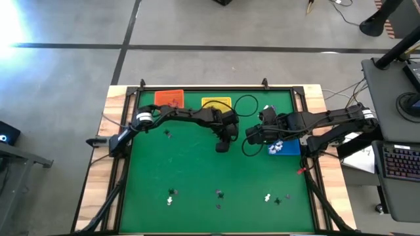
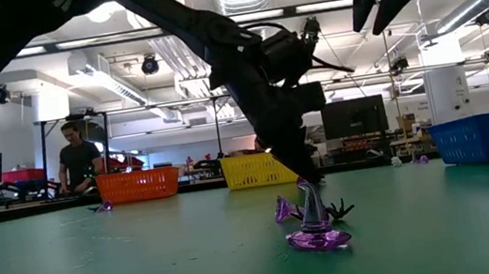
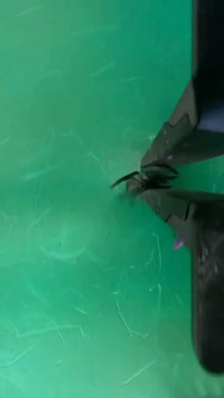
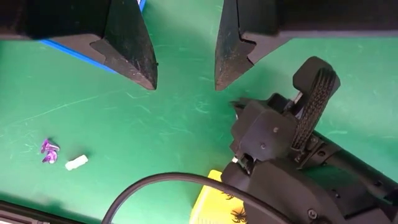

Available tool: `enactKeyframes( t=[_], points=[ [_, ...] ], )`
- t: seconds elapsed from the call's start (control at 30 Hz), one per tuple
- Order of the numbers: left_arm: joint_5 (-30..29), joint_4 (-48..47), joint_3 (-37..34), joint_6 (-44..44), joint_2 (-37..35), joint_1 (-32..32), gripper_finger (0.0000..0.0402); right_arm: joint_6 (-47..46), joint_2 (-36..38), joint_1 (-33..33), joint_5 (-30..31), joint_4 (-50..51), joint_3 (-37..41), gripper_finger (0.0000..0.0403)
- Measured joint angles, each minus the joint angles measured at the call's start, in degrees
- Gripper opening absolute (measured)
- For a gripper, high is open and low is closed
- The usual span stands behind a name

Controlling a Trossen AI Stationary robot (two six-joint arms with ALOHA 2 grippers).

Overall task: Sort Halloween decoration
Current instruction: Put the black spider toy into the yellow basket

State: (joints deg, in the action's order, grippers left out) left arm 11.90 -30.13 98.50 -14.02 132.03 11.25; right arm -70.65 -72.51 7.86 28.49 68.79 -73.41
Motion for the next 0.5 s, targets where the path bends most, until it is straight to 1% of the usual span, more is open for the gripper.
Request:
enactKeyframes(
  t=[0.07,0.13,0.37,0.5],
  points=[
    [0.01,0.09,0.0,0.02,-0.02,0.04,0.0021,0.02,0.0,0.0,0.0,-0.08,0.0,0.0153],
    [-0.04,-0.22,0.23,0.04,-0.02,0.02,0.0006,0.04,0.0,0.0,0.0,-0.08,0.0,0.0153],
    [0.11,-4.37,4.02,-0.04,0.17,0.0,0.0002,0.19,0.0,0.01,0.0,-0.08,0.0,0.0153],
    [0.5,-8.78,8.29,-1.59,-0.46,0.0,0.0001,0.39,0.0,0.0,0.0,-0.08,0.0,0.0153]
  ],
)
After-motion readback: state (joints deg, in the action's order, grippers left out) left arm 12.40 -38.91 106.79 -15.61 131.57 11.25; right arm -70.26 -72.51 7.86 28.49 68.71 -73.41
